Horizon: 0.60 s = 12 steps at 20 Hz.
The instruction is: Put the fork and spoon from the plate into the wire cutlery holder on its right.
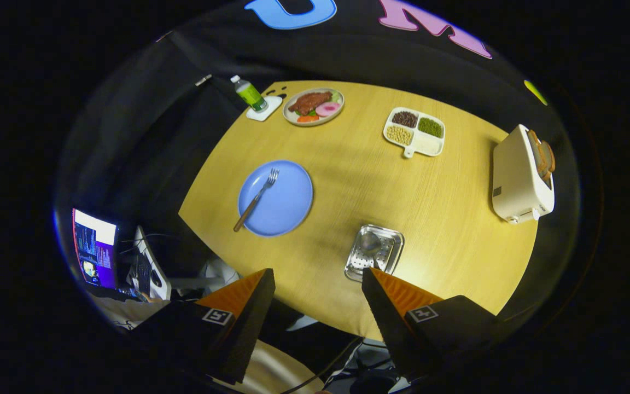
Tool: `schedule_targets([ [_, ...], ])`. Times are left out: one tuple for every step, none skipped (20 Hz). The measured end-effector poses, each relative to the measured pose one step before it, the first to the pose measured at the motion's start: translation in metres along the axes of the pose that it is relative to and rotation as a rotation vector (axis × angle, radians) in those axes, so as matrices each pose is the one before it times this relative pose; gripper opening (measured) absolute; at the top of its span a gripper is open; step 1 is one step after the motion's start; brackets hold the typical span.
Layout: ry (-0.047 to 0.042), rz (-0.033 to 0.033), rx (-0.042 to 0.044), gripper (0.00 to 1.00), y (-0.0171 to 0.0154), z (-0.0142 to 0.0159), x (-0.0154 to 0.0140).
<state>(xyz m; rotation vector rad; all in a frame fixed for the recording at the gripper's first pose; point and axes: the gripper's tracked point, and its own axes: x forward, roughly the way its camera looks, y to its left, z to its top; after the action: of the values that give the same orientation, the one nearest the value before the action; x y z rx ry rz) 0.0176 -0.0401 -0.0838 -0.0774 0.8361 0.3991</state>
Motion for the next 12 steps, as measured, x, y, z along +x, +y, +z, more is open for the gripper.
schedule_targets([
  [-0.06233, -0.00064, 0.02056, 0.99, 0.00838, 0.00666, -0.00113],
  [-0.05716, 0.00199, 0.01948, 0.99, 0.00508, 0.00564, -0.00140],
  [-0.04643, 0.00332, 0.00928, 1.00, 0.01378, 0.00558, 0.00343],
  [-0.04283, 0.00584, 0.00111, 0.99, 0.00954, 0.00372, 0.00354],
  [-0.03037, -0.00871, 0.00084, 0.99, 0.00570, 0.00206, 0.00712],
  [-0.02761, -0.01297, 0.00872, 0.99, 0.00500, 0.00285, 0.00611],
  [-0.03091, -0.00355, 0.00907, 0.99, 0.00963, 0.00390, 0.00861],
  [-0.02063, 0.00147, -0.00105, 0.99, 0.01065, 0.00218, 0.00987],
  [-0.01073, -0.00194, -0.01239, 0.99, 0.00810, 0.00013, 0.00822],
  [-0.00101, -0.00424, -0.01812, 0.99, 0.00642, -0.00331, 0.00677],
  [0.00494, -0.00272, -0.01937, 0.99, 0.00705, -0.00285, 0.00699],
  [0.00817, -0.00370, -0.02044, 0.99, 0.00682, -0.00399, 0.00782],
])
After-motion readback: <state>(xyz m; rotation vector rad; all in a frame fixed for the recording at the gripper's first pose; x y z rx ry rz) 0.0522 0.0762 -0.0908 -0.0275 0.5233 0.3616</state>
